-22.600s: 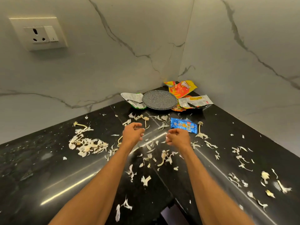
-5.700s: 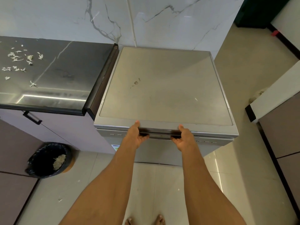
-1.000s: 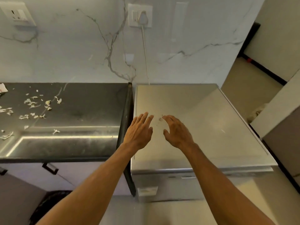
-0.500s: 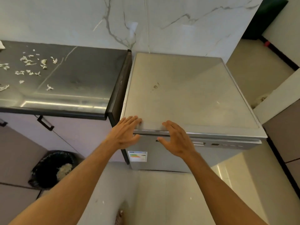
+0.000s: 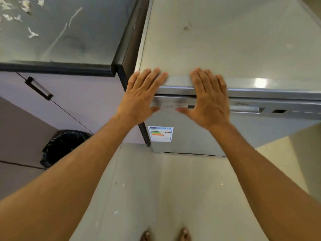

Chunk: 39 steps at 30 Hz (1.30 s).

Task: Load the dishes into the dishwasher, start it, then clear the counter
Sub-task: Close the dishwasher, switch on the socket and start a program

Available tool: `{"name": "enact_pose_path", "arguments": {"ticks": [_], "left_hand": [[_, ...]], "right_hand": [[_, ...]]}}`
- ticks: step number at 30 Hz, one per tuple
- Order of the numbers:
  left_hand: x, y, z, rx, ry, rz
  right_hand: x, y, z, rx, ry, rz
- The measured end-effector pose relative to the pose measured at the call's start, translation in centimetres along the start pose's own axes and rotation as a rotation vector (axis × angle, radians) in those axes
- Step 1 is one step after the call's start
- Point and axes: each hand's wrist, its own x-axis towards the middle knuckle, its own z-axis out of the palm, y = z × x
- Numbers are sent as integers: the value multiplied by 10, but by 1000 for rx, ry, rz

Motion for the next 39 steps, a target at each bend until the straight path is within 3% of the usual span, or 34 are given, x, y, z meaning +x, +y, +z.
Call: {"name": "enact_pose_path", "arguments": {"ticks": [9, 12, 18, 39], "left_hand": [[-4, -6, 17, 19, 133, 23], [-5, -6, 19, 13, 158, 31], [-5, -5, 20, 27, 185, 45], [-5, 6, 18, 45, 194, -9]], "right_hand": [[1, 15, 2, 8, 99, -114], [9, 32, -9, 33, 52, -173], [10, 42, -15, 89, -9, -133], [1, 39, 1, 139, 246, -123]]}}
